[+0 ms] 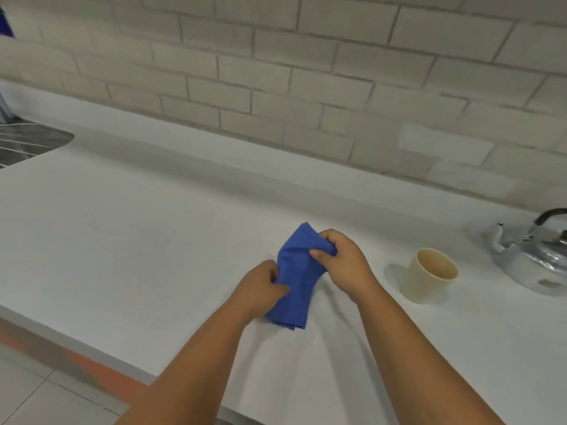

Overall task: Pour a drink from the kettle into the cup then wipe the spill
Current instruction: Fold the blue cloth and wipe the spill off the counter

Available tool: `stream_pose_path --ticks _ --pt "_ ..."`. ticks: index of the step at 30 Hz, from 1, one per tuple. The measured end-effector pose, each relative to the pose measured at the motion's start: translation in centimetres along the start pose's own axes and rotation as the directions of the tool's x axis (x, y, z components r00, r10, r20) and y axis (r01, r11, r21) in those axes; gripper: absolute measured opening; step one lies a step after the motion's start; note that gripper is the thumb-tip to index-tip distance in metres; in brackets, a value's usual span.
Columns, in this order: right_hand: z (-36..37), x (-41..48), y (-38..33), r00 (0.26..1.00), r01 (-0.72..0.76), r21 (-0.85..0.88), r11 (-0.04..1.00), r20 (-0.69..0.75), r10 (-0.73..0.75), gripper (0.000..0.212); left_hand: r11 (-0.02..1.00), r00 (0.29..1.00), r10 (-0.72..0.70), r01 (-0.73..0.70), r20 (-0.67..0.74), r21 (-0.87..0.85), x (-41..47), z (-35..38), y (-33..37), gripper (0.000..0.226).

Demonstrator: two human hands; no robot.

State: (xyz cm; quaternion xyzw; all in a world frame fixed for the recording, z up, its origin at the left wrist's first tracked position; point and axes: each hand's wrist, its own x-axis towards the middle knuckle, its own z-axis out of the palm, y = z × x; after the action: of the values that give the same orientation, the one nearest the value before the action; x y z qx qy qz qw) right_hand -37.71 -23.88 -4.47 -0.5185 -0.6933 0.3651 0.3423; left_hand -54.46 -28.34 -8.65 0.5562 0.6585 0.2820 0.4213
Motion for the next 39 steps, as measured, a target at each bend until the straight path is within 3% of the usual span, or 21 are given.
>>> stream_pose_path --ticks 4,7,12,14,16,19,21,22,24,26,28,34,37,39 --pt "-4.9 -5.7 -0.6 0.980 0.075 0.122 0.990 -0.190 -0.051 0.024 0.981 0.956 0.175 -0.149 0.235 -0.125 -1.6 1.8 3.7 0.036" --pt "-9.2 -9.9 -0.2 0.959 0.049 0.056 0.997 -0.281 -0.032 0.026 0.960 0.874 0.275 -0.231 0.399 -0.157 -2.8 5.4 6.2 0.037" --pt "-15.0 -15.0 3.4 0.918 -0.253 -0.172 0.952 -0.354 0.180 0.026 0.937 0.775 0.332 -0.338 0.537 -0.091 -4.6 14.4 7.8 0.021" --pt "-15.7 -15.3 6.3 0.860 -0.429 -0.370 0.824 -0.446 0.248 0.021 0.915 0.775 0.339 -0.403 0.534 0.003 -4.8 17.0 7.7 0.019" --pt "-15.1 -14.9 8.7 0.764 -0.586 -0.407 0.701 -0.566 0.310 0.022 0.873 0.786 0.360 -0.474 0.503 0.115 -4.5 18.1 7.5 0.015" --pt "-12.4 -14.1 10.9 0.677 -0.650 -0.202 0.733 -0.592 0.437 0.022 0.811 0.790 0.415 -0.546 0.452 0.209 -3.3 17.7 6.9 0.024" --pt "-10.5 -13.5 11.5 0.644 -0.676 -0.187 0.713 -0.619 0.449 0.016 0.780 0.797 0.456 -0.573 0.396 0.254 -1.8 16.3 6.0 0.032" --pt "-9.8 -13.2 11.7 0.626 -0.690 -0.192 0.698 -0.643 0.441 0.021 0.750 0.799 0.491 -0.590 0.347 0.298 -0.9 15.3 5.5 0.033" --pt "-8.6 -12.5 11.8 0.606 -0.727 -0.231 0.647 -0.660 0.445 0.053 0.693 0.800 0.554 -0.596 0.228 0.406 1.3 13.2 4.3 0.035" --pt "-7.4 -12.0 11.8 0.636 -0.736 -0.329 0.591 -0.635 0.438 0.079 0.663 0.824 0.542 -0.539 0.163 0.520 3.3 11.2 3.1 0.042" --pt "-6.7 -11.8 12.3 0.680 -0.714 -0.424 0.556 -0.609 0.409 0.084 0.630 0.858 0.478 -0.485 0.189 0.607 4.6 10.1 2.0 0.049" --pt "-6.2 -11.3 13.1 0.779 -0.623 -0.577 0.529 -0.521 0.348 0.064 0.546 0.876 0.390 -0.467 0.283 0.696 5.5 10.3 0.6 0.056" --pt "-6.1 -11.8 13.9 0.861 -0.506 -0.650 0.566 -0.420 0.287 0.054 0.540 0.874 0.390 -0.472 0.290 0.697 5.6 10.2 0.5 0.056" --pt "-6.8 -12.3 14.5 0.872 -0.487 -0.623 0.612 -0.394 0.292 0.053 0.538 0.871 0.392 -0.478 0.297 0.694 5.6 10.2 0.5 0.056"
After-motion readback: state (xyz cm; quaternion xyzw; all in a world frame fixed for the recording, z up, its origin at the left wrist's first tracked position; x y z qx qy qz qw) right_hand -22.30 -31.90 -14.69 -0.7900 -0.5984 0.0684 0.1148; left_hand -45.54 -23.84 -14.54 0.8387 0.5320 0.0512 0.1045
